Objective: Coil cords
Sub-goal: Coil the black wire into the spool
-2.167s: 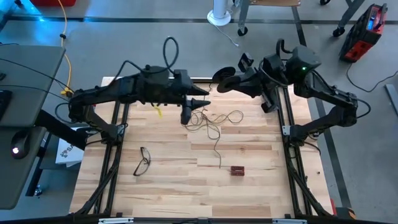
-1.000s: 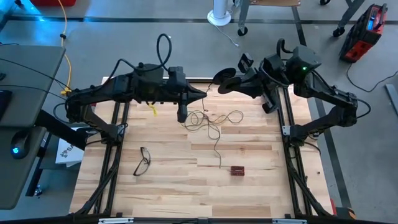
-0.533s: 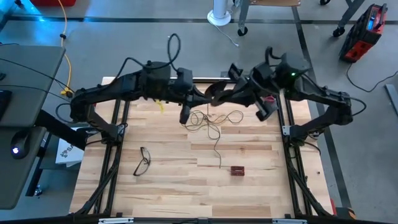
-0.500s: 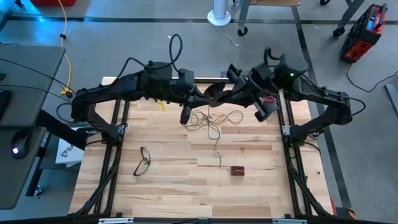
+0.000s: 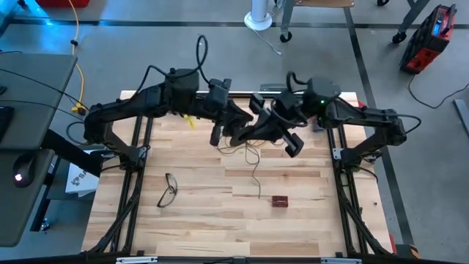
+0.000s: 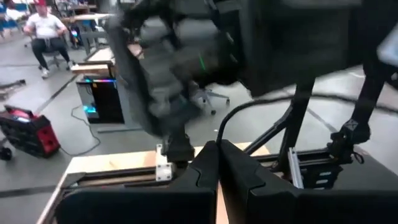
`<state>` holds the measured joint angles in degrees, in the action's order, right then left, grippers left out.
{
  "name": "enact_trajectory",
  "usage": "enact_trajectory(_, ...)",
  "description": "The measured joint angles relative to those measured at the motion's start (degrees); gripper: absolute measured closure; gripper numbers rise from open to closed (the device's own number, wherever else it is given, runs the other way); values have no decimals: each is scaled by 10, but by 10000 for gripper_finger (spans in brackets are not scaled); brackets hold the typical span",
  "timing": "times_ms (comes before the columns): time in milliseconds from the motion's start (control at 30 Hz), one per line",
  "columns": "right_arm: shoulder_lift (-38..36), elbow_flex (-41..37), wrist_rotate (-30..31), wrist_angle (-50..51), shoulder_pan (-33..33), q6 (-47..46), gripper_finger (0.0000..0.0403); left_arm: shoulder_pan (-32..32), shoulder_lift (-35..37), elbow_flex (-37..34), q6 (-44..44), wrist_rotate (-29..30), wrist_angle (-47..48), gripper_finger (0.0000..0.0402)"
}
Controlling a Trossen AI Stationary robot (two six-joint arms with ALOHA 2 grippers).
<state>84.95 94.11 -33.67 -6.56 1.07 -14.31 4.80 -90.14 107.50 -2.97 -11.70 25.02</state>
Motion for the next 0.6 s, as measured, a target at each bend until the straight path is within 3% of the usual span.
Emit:
enact_trajectory(367, 1, 0, 8, 55, -4, -11, 403, 4, 12, 77, -63, 4, 52, 401)
enact_trajectory(600, 10, 0, 32, 70, -5, -19, 403, 4, 10, 85, -67, 8, 52, 401)
